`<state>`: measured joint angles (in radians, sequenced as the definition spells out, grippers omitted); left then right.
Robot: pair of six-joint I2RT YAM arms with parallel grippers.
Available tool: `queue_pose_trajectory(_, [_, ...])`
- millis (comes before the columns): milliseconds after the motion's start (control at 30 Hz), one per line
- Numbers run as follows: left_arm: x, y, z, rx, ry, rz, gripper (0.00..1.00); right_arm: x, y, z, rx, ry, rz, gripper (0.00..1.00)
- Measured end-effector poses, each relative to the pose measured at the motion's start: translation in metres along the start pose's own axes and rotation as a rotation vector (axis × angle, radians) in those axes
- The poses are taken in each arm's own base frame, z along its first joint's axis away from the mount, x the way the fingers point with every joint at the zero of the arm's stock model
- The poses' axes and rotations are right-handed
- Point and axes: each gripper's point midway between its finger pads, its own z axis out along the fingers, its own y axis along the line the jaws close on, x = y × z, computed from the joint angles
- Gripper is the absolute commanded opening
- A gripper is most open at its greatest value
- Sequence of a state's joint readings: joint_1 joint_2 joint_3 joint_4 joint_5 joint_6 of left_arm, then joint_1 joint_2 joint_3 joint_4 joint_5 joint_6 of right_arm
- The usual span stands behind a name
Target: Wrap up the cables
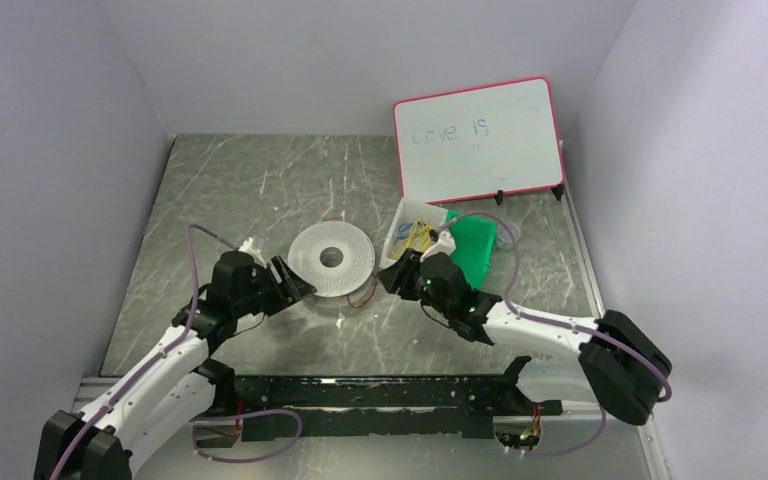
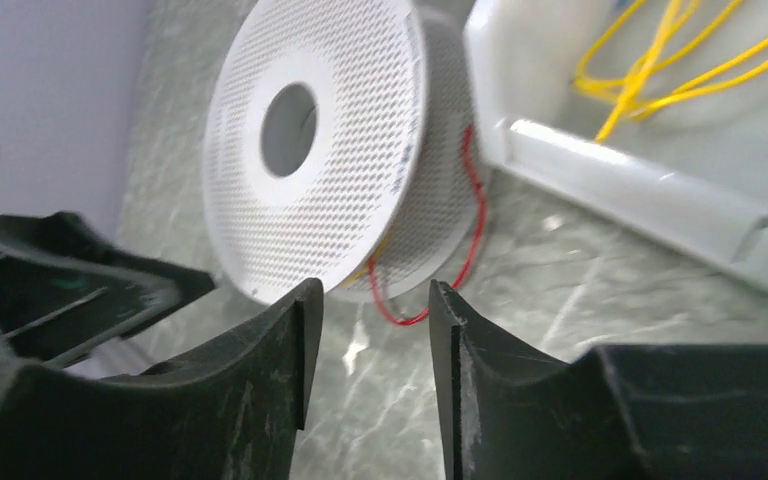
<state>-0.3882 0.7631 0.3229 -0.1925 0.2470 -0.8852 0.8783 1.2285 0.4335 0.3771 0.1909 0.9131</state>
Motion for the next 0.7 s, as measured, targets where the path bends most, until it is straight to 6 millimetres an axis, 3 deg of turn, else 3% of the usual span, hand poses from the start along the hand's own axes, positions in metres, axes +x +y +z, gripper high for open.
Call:
queue_pose_trajectory(333, [-0.061,-0.050,-0.028,-0.022,-0.131,0.130,0.76,-0.071,-0.023,-0.019,0.250,-0.137,-0.205,0.71])
queue_pose_trajectory(367, [-0.069,-0.056,-0.031,-0.025,-0.148,0.147,0.79,-0.076,-0.024,-0.020,0.273,-0.147,-0.218,0.73])
queue_pose_trajectory(467, [-0.090,-0.070,-0.043,-0.049,-0.200,0.203,1.00,-0.094,-0.029,-0.026,0.367,-0.177,-0.262,0.81])
queue_pose_trajectory(567, [-0.110,-0.082,-0.056,-0.075,-0.249,0.258,0.99,-0.111,-0.030,-0.030,0.458,-0.188,-0.313,0.99])
queue_pose_trajectory(700, [-0.132,-0.096,-0.072,-0.097,-0.310,0.332,0.99,-0.131,-0.033,-0.038,0.566,-0.206,-0.384,1.00])
